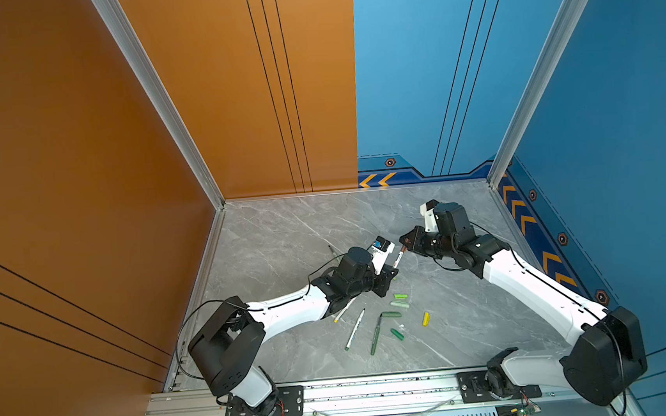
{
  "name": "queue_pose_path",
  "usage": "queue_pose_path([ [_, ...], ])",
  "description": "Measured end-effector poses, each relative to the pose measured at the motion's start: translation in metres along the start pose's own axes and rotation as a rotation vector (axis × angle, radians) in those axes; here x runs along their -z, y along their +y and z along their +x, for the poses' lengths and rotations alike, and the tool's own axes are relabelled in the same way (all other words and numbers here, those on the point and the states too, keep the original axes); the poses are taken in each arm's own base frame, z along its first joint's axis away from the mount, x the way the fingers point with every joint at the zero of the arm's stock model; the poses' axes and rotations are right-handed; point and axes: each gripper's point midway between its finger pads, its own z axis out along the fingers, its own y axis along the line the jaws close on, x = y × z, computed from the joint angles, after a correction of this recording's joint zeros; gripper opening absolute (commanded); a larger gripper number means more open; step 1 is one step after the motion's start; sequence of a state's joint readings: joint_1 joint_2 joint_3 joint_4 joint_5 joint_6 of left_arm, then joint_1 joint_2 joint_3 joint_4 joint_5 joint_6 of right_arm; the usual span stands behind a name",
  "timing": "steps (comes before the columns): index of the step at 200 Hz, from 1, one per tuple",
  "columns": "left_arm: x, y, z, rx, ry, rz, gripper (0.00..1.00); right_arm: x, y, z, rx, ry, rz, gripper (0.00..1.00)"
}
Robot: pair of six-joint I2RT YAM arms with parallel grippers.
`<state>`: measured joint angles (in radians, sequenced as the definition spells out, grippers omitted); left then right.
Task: Insert pens into pen caps
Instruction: Put on the pen cap to the pen.
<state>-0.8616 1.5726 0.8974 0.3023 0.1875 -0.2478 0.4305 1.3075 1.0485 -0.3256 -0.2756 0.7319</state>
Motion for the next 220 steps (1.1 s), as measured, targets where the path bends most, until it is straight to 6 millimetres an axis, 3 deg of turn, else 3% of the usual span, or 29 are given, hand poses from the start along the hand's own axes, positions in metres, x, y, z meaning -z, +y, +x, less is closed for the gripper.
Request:
queue_pose_path([
  [120, -0.004, 0.008, -0.013, -0.033, -0.064, -0.025, 0.0, -0.002, 0.004, -0.006, 0.012, -0.051, 0.003, 0.0],
  [181, -0.024, 0.033, 0.004, -0.123, -0.026, -0.121, 0.0, -0.029, -0.018, 0.005, -0.04, -0.097, 0.055, 0.0],
  [220, -0.023, 0.044, -0.002, -0.143, -0.009, -0.164, 0.0, -0.039, -0.016, -0.003, -0.079, -0.141, 0.025, 0.0],
])
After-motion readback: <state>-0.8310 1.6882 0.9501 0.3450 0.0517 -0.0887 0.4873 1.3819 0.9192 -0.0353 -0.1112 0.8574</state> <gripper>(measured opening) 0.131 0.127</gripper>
